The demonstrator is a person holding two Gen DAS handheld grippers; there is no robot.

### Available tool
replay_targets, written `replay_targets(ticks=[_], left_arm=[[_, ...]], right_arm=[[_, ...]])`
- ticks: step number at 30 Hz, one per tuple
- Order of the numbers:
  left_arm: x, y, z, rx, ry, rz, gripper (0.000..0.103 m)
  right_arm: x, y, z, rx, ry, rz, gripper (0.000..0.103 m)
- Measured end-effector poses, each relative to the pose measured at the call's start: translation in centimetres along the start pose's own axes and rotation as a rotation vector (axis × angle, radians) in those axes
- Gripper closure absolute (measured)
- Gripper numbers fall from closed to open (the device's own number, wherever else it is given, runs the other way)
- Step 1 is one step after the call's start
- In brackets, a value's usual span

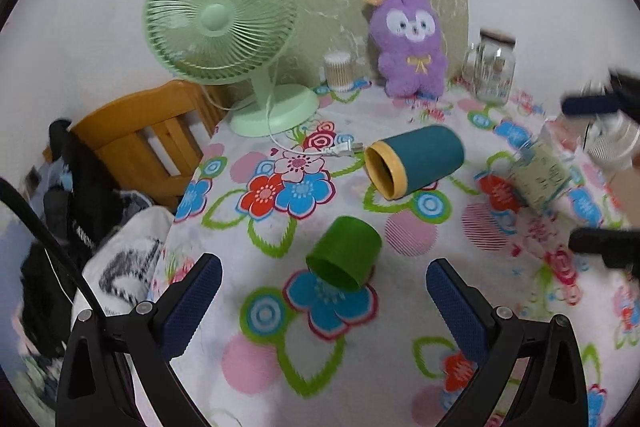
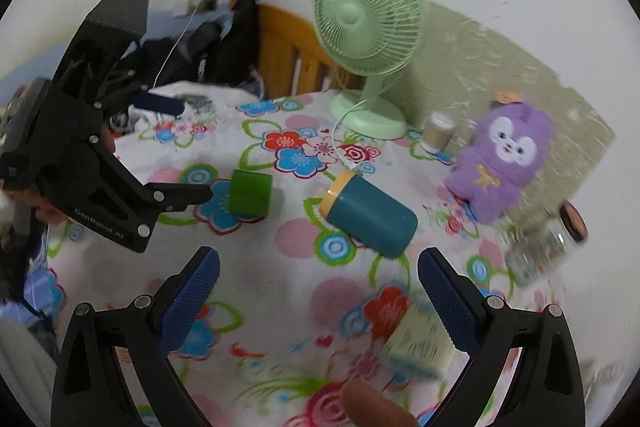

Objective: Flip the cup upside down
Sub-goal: 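Move the right gripper toward the teal cup lying on its side, then close the right gripper around the teal cup's body and lift it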

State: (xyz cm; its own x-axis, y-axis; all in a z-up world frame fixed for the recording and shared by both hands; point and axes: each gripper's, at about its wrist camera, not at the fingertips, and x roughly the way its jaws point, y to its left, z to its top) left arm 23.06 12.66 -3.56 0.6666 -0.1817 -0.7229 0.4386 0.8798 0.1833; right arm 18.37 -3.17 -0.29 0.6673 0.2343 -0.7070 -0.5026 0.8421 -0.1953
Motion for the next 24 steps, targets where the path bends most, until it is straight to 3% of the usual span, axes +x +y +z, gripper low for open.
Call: replay_targets(ticks=[11,15,20,24], left_arm=[[7.3,-2.0,4.9,0.170,0.138,-0.029,0.000],[9.3,-1.8,5.6,0.175,0.194,-0.048,0.000],[11.1,-0.9,5.7,0.142,0.236,-0.038,0.000],[11.7,-0.4,5.5,0.138,0.245,-0.027,0.000]], right_arm=[[9.9,-5.4,3.9,-0.262,0.229,0.192,0.003],[12.5,-5.8,4.6,-0.401,0.291,0.289,0.003],[15.5,-6.6,5.2,-0.472,0.372,0.368,0.004],[17.6,-6.6,4.8,-0.507,0.423,0.423,0.015]])
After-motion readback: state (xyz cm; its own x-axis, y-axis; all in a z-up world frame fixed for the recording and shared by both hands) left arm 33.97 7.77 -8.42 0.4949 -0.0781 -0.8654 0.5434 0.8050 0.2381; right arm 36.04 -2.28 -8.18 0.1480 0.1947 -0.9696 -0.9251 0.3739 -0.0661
